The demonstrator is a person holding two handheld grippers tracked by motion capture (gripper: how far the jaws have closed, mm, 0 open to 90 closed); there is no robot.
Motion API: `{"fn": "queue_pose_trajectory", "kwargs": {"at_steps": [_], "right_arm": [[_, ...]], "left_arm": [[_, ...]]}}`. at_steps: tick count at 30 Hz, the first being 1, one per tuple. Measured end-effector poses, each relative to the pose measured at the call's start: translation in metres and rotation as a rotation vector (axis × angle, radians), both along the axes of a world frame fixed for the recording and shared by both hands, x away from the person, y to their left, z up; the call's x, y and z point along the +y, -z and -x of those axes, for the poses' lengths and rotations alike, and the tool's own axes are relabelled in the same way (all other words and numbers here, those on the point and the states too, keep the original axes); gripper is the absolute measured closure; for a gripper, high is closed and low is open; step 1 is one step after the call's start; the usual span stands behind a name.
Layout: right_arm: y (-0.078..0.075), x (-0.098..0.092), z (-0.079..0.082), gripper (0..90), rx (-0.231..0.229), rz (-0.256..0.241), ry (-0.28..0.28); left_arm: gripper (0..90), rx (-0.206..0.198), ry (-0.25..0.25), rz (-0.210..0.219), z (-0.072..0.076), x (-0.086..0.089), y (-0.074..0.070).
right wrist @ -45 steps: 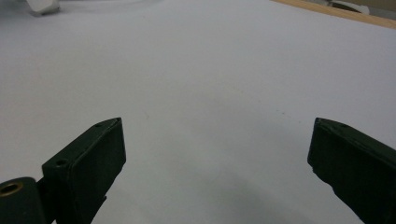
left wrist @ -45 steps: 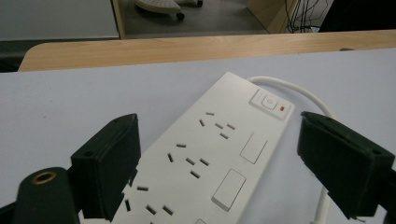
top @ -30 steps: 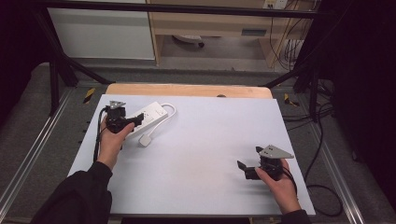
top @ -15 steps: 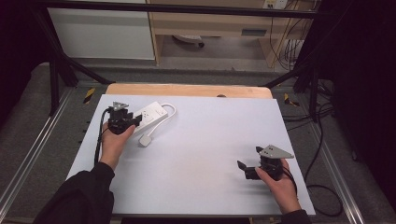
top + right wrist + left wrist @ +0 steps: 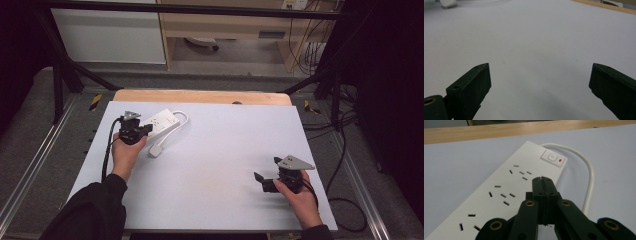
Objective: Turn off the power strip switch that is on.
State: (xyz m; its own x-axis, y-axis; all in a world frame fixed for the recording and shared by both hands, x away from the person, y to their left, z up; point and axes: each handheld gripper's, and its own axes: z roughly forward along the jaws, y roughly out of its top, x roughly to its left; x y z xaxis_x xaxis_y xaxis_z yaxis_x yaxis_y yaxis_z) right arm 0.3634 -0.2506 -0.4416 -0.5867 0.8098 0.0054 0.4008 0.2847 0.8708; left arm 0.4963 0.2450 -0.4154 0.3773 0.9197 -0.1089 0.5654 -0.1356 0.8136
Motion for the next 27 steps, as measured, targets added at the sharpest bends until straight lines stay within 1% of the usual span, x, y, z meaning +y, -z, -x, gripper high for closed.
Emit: {"fn": "queue_pose_trajectory", "kwargs": {"at_steps": [2, 6, 8, 10, 15, 20, 27], "right_arm": [[0.000, 0.000, 0.000, 4.5, 0.000, 0.001, -0.001], [0.000, 0.001, 0.000, 4.5, 0.003, 0.002, -0.004], [0.000, 0.001, 0.000, 4.5, 0.003, 0.002, -0.005], [0.000, 0.001, 0.000, 4.5, 0.002, 0.003, -0.007], [0.000, 0.001, 0.000, 4.5, 0.000, 0.002, -0.006], [0.000, 0.000, 0.000, 4.5, 0.004, 0.000, -0.005], [0.000, 0.000, 0.000, 4.5, 0.004, -0.002, -0.005]], "left_arm": [[90.0, 0.008, 0.003, 0.004, 0.000, 0.000, 0.000], [90.0, 0.022, 0.001, -0.002, 0.000, 0.001, 0.001], [90.0, 0.021, -0.003, -0.006, 0.000, 0.001, 0.001], [90.0, 0.022, -0.009, 0.001, -0.001, 0.002, 0.002], [90.0, 0.029, -0.014, -0.008, -0.001, 0.002, 0.003], [90.0, 0.044, -0.025, 0.002, -0.001, 0.006, 0.009], [90.0, 0.056, -0.035, 0.008, 0.000, 0.009, 0.014]]}}
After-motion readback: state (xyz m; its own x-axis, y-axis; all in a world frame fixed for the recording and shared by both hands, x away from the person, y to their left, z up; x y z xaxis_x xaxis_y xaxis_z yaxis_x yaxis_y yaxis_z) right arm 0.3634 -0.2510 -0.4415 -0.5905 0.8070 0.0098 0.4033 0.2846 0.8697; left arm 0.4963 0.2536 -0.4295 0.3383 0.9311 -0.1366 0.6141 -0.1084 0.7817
